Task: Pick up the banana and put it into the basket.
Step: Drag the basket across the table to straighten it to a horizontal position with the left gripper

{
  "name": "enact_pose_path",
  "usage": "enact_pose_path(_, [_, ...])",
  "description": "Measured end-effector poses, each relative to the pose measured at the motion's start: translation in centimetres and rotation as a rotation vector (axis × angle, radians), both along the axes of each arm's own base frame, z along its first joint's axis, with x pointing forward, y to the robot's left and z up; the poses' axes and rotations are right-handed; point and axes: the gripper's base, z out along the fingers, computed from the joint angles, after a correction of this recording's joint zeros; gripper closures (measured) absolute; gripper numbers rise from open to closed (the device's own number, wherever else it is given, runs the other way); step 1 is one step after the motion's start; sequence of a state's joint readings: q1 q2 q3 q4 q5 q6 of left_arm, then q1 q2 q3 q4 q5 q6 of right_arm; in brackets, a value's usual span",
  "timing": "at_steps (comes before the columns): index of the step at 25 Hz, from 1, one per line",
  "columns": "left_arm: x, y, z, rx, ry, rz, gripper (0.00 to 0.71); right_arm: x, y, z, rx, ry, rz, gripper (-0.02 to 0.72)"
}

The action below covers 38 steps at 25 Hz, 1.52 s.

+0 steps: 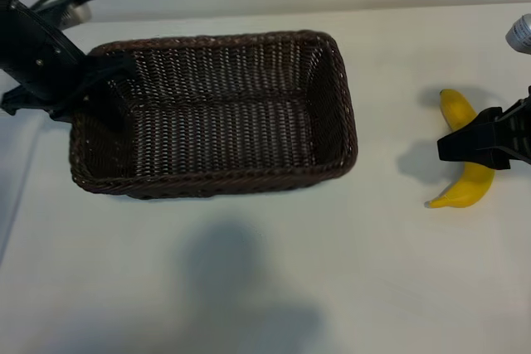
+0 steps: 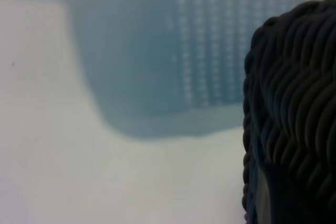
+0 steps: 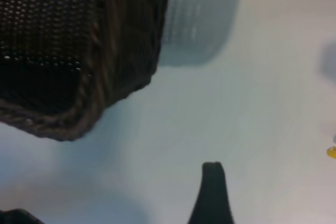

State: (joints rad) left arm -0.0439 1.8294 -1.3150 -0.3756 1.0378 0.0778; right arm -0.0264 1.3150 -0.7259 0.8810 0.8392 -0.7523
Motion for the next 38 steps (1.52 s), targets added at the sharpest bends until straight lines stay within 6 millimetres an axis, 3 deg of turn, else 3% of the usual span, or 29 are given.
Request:
enact_pose_path(10, [1.3, -4.8, -3.7, -0.003, 0.018, -0.095, 0.551, 0.0, 0.0, 0.0, -0.001, 0.000, 0.000, 0.119])
enact_pose_path(20, [2.7, -5.6, -6.5, -0.020, -0.008, -0.106, 0.551, 0.0, 0.0, 0.0, -0.001, 0.000, 0.000, 0.119])
enact_pose_path(38, [2.7, -6.2, -6.6, -0.031, -0.024, -0.130, 0.548, 0.0, 0.0, 0.0, -0.008, 0.000, 0.004, 0.119])
